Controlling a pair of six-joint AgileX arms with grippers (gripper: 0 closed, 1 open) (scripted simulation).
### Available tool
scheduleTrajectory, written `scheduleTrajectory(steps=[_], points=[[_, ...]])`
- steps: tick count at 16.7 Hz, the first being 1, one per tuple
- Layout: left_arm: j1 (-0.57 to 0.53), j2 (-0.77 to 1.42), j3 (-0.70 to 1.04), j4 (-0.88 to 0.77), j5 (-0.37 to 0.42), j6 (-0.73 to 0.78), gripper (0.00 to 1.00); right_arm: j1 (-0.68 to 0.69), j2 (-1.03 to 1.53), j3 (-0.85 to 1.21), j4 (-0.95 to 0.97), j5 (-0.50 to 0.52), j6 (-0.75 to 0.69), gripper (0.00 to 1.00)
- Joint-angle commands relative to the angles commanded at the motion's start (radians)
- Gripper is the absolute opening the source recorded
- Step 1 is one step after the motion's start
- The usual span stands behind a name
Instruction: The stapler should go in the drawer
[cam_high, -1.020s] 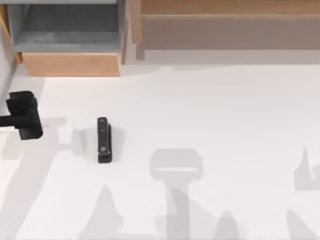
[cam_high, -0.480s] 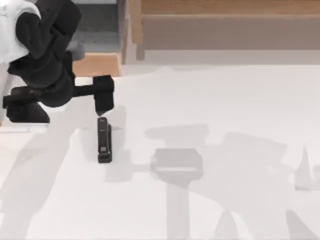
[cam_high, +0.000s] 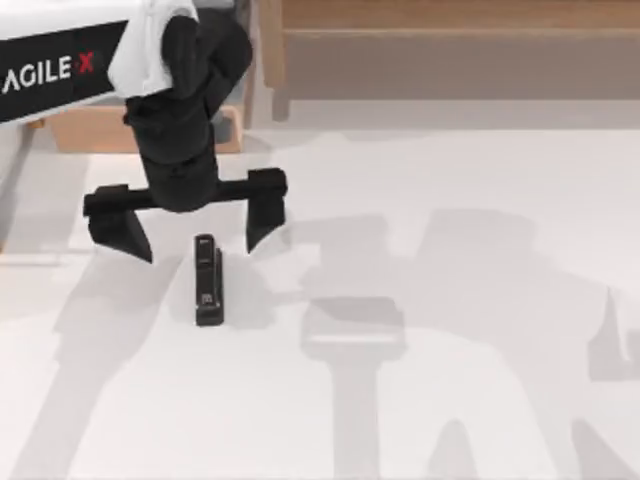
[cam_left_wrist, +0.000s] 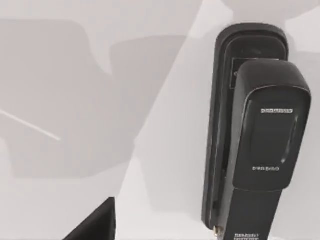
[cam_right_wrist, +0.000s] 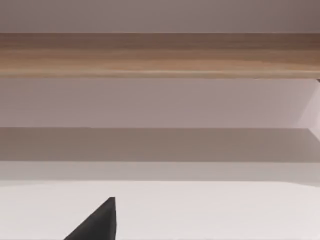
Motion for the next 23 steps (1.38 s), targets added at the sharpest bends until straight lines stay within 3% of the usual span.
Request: scheduleTrajectory(steps=[6,12,16,23], points=[[0.004,0.002,-0.003,0.005,0.000,0.001,1.00,0.000,0.000,0.000,0.000,0.000,0.000,1.00],[0.001,0.063,-0.098,0.163,0.001,0.002,1.00,0.000,0.000,0.000,0.000,0.000,0.000,1.00],[0.001,0.068,-0.104,0.171,0.001,0.001,1.00,0.000,0.000,0.000,0.000,0.000,0.000,1.00],[0.001,0.068,-0.104,0.171,0.001,0.001,0.47,0.000,0.000,0.000,0.000,0.000,0.000,1.00]])
